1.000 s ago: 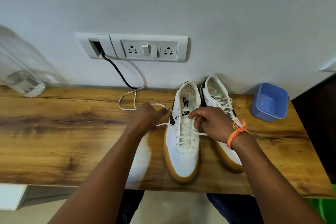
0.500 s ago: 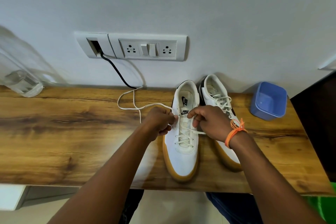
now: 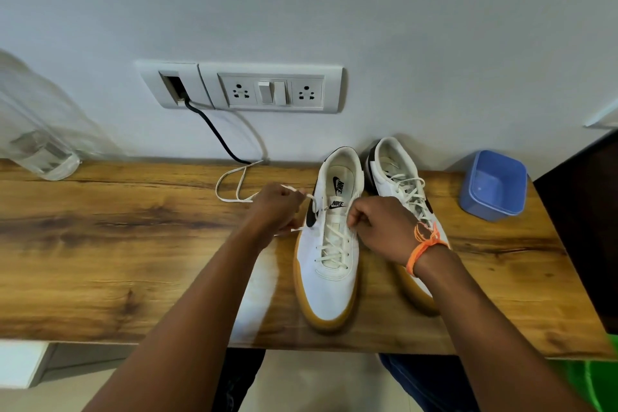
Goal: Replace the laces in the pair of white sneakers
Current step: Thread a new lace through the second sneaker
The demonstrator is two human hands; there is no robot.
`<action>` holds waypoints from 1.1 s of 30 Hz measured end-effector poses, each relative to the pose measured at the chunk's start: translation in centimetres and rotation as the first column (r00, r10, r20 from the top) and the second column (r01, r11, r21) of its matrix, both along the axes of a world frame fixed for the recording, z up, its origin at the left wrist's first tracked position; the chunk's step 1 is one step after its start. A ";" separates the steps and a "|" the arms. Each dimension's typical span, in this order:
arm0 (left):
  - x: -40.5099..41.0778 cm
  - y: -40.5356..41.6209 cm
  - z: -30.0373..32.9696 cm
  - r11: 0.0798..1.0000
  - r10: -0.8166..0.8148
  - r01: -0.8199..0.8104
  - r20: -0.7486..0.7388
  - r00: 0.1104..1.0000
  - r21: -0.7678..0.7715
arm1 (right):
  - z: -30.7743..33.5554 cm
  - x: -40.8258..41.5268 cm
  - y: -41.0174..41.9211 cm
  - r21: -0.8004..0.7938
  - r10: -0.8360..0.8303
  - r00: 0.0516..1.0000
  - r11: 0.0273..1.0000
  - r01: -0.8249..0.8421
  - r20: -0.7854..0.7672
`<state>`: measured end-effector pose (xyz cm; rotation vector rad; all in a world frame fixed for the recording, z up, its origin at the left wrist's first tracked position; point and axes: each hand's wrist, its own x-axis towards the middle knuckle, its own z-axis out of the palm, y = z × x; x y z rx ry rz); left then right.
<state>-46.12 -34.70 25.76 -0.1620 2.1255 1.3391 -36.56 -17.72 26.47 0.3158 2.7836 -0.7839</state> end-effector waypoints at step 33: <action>-0.3 -2.3 8.7 0.731 -0.232 0.215 -0.060 0.971 0.648 | 5.9 -0.8 -3.9 -0.812 -0.209 0.975 0.581 0.064 -0.073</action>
